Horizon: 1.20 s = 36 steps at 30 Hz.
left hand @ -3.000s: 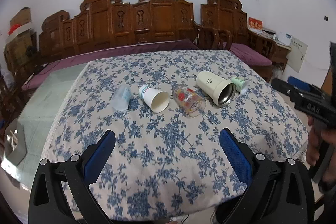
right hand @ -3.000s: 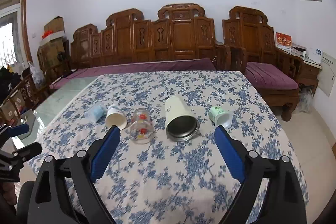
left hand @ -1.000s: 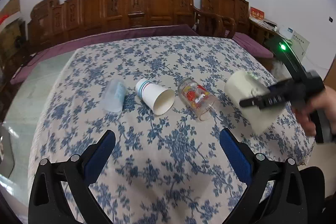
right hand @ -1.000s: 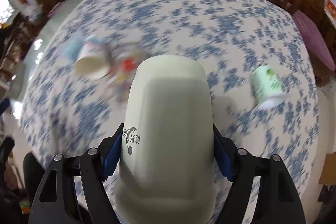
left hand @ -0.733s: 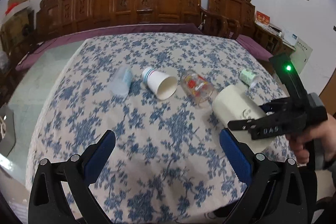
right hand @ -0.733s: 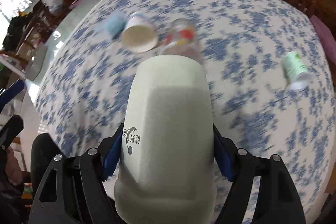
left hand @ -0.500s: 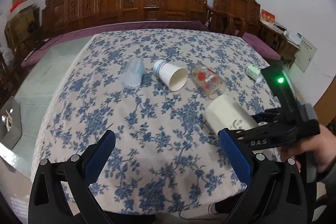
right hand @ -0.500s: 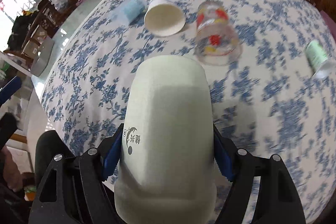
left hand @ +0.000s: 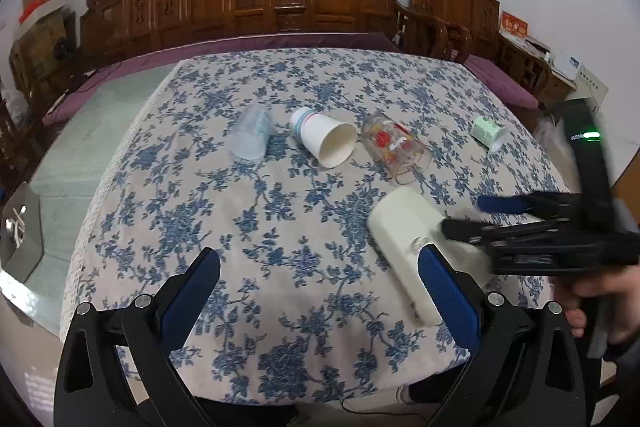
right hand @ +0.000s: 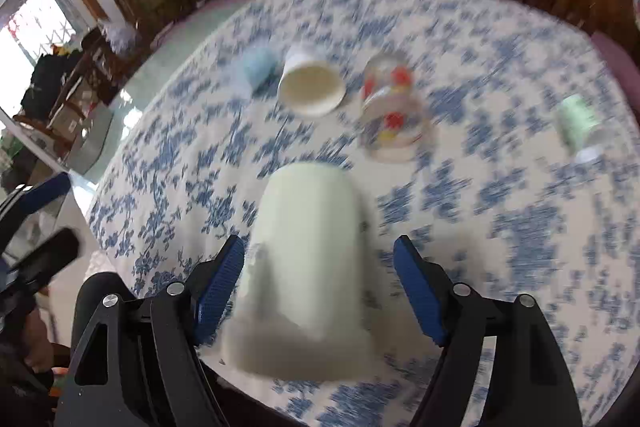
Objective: Flip cup upside down
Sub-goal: 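Carry the cream cup toward the left tool with the right gripper, then grasp the cream cup with the left gripper while the right gripper releases it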
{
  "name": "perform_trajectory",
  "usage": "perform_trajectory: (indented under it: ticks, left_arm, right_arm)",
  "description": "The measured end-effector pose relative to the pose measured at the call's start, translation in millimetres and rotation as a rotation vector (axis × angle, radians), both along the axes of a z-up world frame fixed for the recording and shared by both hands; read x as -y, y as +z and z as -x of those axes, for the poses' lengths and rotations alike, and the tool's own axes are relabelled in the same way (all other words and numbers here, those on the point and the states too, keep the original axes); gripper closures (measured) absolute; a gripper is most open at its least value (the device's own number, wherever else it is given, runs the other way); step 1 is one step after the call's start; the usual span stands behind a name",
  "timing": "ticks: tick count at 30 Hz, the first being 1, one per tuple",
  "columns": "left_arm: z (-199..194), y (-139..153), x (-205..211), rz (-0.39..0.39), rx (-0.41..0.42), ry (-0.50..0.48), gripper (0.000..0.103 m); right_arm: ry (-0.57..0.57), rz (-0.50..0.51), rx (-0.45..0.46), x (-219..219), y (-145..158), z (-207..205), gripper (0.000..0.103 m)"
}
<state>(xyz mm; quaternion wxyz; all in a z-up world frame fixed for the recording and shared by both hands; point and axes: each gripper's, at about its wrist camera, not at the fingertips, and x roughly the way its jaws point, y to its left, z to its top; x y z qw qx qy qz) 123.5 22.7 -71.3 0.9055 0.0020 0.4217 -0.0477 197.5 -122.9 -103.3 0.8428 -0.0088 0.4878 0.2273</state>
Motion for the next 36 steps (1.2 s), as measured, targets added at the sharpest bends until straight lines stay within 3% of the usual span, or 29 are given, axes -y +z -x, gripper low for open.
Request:
perform_trajectory:
  ticks: [9,14,27,36]
  left_arm:
    - [-36.1,-16.0,29.6,0.057,-0.081,-0.003,0.008]
    - [-55.0,-26.5,45.7,0.102,-0.129,-0.001,0.008]
    - [-94.7,-67.7,67.8,0.217,-0.323,0.122,0.018]
    - [-115.3,-92.5,70.3,0.235,-0.443,0.179,0.021]
  right_arm:
    - [-0.084,0.029,0.182,60.9,19.5,54.1,0.024]
    - [-0.118,0.031,0.249,82.4,25.3,72.0,0.012]
    - [-0.150,0.047,0.263,105.3,21.1,72.1,0.011]
    - [-0.147,0.044,0.240,107.3,17.5,70.4,0.011]
